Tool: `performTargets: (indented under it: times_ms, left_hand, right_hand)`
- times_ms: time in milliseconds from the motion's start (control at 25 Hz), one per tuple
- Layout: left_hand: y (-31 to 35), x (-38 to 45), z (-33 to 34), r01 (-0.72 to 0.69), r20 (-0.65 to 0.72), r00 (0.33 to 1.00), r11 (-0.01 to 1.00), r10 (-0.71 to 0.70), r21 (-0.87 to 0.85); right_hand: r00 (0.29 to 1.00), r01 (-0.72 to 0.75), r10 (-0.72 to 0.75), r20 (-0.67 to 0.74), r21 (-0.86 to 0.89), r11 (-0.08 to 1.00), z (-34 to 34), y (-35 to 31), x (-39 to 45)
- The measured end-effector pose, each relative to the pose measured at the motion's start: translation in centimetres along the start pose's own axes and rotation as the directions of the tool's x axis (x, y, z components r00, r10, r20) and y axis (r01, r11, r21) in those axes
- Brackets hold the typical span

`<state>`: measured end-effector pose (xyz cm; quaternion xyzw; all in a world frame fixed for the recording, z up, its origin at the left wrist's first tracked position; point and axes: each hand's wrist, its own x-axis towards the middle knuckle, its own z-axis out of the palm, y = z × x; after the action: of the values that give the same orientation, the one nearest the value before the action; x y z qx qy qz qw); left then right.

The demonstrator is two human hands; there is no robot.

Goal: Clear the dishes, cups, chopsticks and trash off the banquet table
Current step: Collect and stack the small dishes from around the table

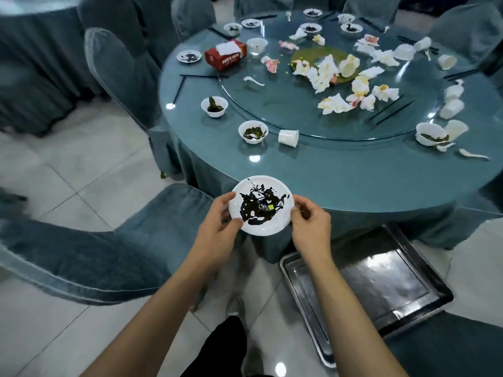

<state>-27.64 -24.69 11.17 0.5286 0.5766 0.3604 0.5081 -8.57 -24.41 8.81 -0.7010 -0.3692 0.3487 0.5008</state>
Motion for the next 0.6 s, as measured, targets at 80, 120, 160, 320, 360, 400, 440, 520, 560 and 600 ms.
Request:
performTargets:
  times_ms: [80,120,160,320,360,400,440,520,560,600]
  left_hand:
    - [-0.2,-0.9,-1.9,0.005,-0.053,0.999,1.0,-0.005,0.001]
    - [-0.3,-1.3,-3.2,0.001,-0.083,0.997,1.0,-0.001,0.002]
    - [-0.4,-1.6,-4.2,-0.001,-0.104,0.995,1.0,0.001,0.004]
    - [-1.0,-2.7,-8.4,0.004,-0.163,0.987,1.0,-0.005,-0.006]
    - [-1.2,-3.0,-9.9,0.002,-0.183,0.983,1.0,-0.004,-0.01]
    - [-1.3,-3.2,-11.0,0.001,-0.194,0.981,1.0,-0.004,-0.015]
    - [-1.5,-3.3,-12.3,0.001,-0.202,0.979,1.0,-0.004,-0.017]
    - [-1.7,-3.6,-15.1,-0.004,-0.222,0.975,1.0,-0.001,-0.025]
    - [-1.9,-3.8,-16.9,-0.011,-0.229,0.973,0.999,0.003,-0.031]
    - [-2.0,-3.8,-18.4,-0.014,-0.236,0.972,0.999,0.006,-0.034]
  right_hand:
    - [0.999,0.012,-0.012,0.045,0.0,1.0,1.8,-0.7,-0.8]
    - [0.997,0.022,-0.022,0.069,0.003,1.0,3.0,-1.1,-1.2]
    - [0.996,0.027,-0.027,0.09,0.006,1.0,4.0,-1.4,-1.6]
    - [0.987,0.038,-0.036,0.159,-0.011,0.999,7.9,-2.7,-3.0]
    - [0.983,0.049,-0.046,0.176,-0.016,0.999,9.2,-3.1,-3.6]
    - [0.981,0.06,-0.056,0.186,-0.02,0.998,10.3,-3.4,-4.1]
    - [0.979,0.072,-0.067,0.195,-0.019,0.997,11.5,-3.9,-4.6]
    - [0.973,0.093,-0.089,0.211,-0.012,0.996,14.1,-5.0,-5.6]
    - [0.972,0.102,-0.098,0.215,-0.007,0.995,15.6,-5.5,-6.3]
    - [0.971,0.108,-0.105,0.216,-0.002,0.994,17.0,-6.1,-6.9]
